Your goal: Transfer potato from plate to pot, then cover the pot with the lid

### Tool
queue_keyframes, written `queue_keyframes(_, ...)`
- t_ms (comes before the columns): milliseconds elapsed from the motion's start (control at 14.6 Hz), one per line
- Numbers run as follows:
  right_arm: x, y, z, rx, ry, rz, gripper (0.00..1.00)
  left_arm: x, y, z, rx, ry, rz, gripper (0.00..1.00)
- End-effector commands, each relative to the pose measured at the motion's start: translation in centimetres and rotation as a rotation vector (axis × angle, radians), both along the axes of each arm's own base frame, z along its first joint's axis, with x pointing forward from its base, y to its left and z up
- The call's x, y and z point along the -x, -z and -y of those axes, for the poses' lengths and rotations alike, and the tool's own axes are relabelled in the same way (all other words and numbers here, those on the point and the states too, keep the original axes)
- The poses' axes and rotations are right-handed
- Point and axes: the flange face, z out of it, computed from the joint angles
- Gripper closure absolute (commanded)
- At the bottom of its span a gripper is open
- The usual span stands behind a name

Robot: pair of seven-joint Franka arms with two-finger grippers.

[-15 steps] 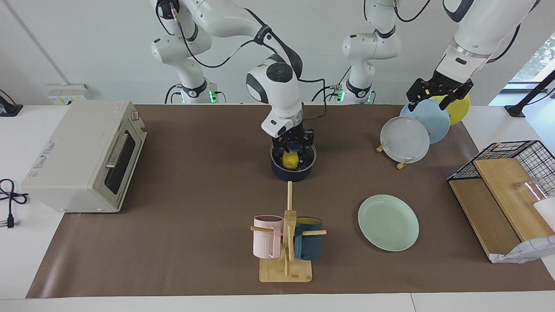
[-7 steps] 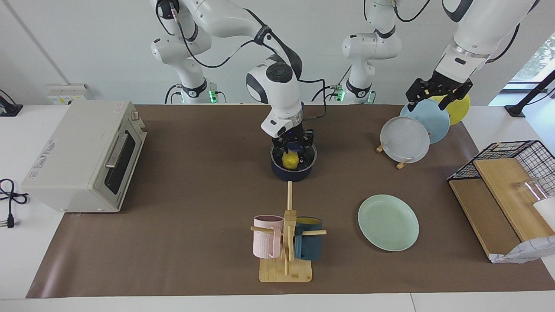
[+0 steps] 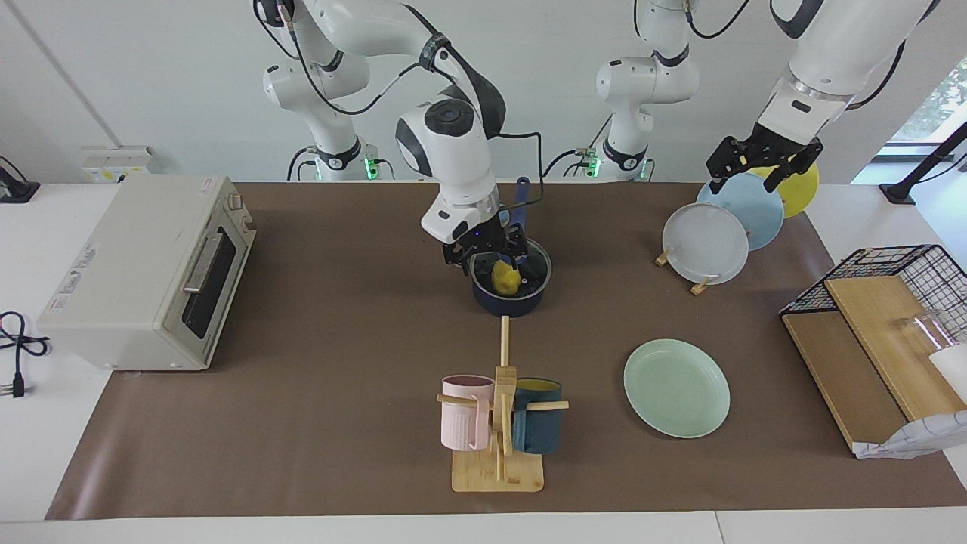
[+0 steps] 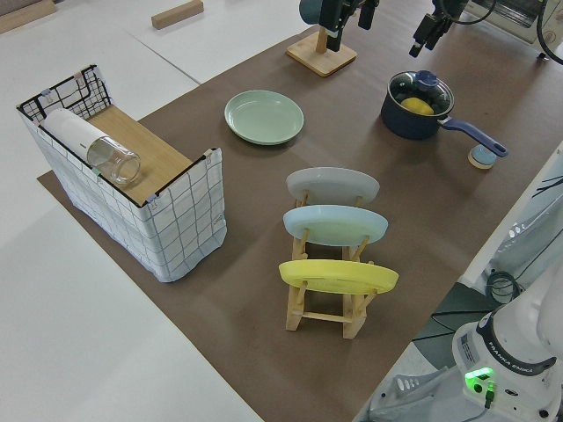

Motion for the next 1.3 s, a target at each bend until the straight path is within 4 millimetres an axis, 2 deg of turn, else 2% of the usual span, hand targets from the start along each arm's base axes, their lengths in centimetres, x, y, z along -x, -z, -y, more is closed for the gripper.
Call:
queue_keyframes(0,-1.8,-3.5,2.9,0.041,-0.049,-0.014,0.0,0.3,-0.2,0.1,0.011,-0.01,0.01,0.0)
queue_keyframes(205,-2.8,-7.0,8.3,0.08,-0.06,-0.048,0.0,0.2,-0.2,-0.2,0.011,-0.015,0.012,0.0)
queue_keyframes(342,-2.5,-9.9,14.4,0.11,-0.05,-0.085,0.0,0.2,-0.2,-0.2,0.011,-0.015,0.012,0.0)
queue_keyframes(479,-1.3,-12.5,20.6,0.137,-0.09,-0.108,0.0,0.2,-0.2,-0.2,0.011,-0.015,0.01,0.0)
queue_keyframes(684,-0.5,-14.5,26.8,0.156,-0.179,-0.106,0.0,0.2,-0.2,-0.2,0.011,-0.015,0.012,0.0)
queue_keyframes(753,-0.1,-15.0,28.1,0.156,-0.161,-0.122,0.0,0.2,-0.2,-0.1,0.011,-0.013,0.012,0.0)
queue_keyframes(890,0.4,-15.4,29.4,0.192,-0.141,-0.145,0.0,0.2,-0.2,-0.1,0.011,-0.012,0.012,0.0)
queue_keyframes(958,0.8,-15.8,29.1,0.24,-0.155,-0.143,0.0,0.2,-0.2,-0.1,0.012,-0.012,0.013,0.0)
queue_keyframes(1163,0.5,-16.1,31.6,0.237,-0.107,-0.131,0.0,0.2,-0.2,0.2,0.012,-0.007,0.013,0.0)
queue_keyframes(1232,1.1,-16.9,32.3,0.247,-0.095,-0.119,0.0,0.2,-0.2,0.2,0.012,-0.007,0.015,0.0)
